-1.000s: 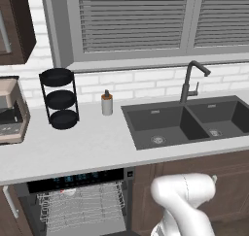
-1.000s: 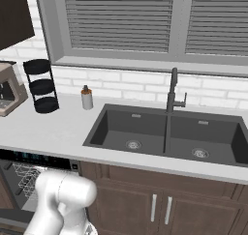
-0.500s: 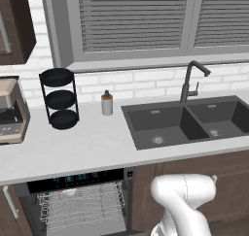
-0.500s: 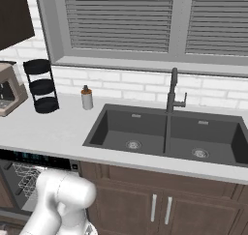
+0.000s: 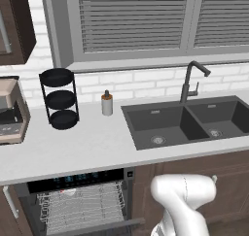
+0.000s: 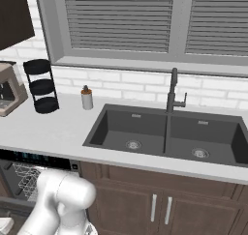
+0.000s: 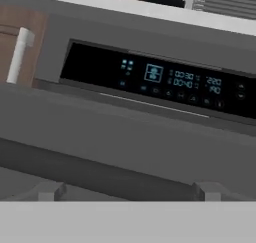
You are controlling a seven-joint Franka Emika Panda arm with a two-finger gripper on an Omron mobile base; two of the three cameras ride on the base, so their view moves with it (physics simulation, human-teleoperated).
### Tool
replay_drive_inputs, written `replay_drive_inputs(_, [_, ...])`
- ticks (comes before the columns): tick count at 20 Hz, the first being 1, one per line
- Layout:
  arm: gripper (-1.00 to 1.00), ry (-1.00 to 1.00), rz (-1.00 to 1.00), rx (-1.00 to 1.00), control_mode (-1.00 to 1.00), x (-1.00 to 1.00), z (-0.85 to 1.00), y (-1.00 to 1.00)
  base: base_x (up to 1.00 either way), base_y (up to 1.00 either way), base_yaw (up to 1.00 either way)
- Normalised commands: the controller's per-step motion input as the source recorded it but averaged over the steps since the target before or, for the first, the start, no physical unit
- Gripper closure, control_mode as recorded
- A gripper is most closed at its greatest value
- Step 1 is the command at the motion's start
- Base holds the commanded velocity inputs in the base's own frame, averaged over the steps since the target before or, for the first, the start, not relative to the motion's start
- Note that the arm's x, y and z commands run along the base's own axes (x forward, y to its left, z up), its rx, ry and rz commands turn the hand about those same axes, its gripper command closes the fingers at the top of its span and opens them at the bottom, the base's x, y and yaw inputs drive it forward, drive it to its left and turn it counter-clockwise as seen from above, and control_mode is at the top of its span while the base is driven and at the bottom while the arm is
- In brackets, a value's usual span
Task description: Pick up the cup and bowl from the counter, place them in the dishwasher, and close the dishwasher door.
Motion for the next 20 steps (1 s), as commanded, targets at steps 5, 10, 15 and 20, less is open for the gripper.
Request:
replay_drive_inputs(5, [-1.00,-0.23,0.00,0.00,-1.00,1.00,-0.73,0.00,0.00,0.00,0.00])
replay_drive_inputs(10, [-1.00,-0.18,0.00,0.00,-1.00,1.00,-0.72,0.00,0.00,0.00,0.00])
replay_drive_inputs(15, [-1.00,-0.14,0.00,0.00,-1.00,1.00,-0.71,0.00,0.00,0.00,0.00])
replay_drive_inputs(20, [-1.00,-0.13,-0.01,-0.03,-1.00,1.00,-0.67,0.00,0.00,0.00,0.00])
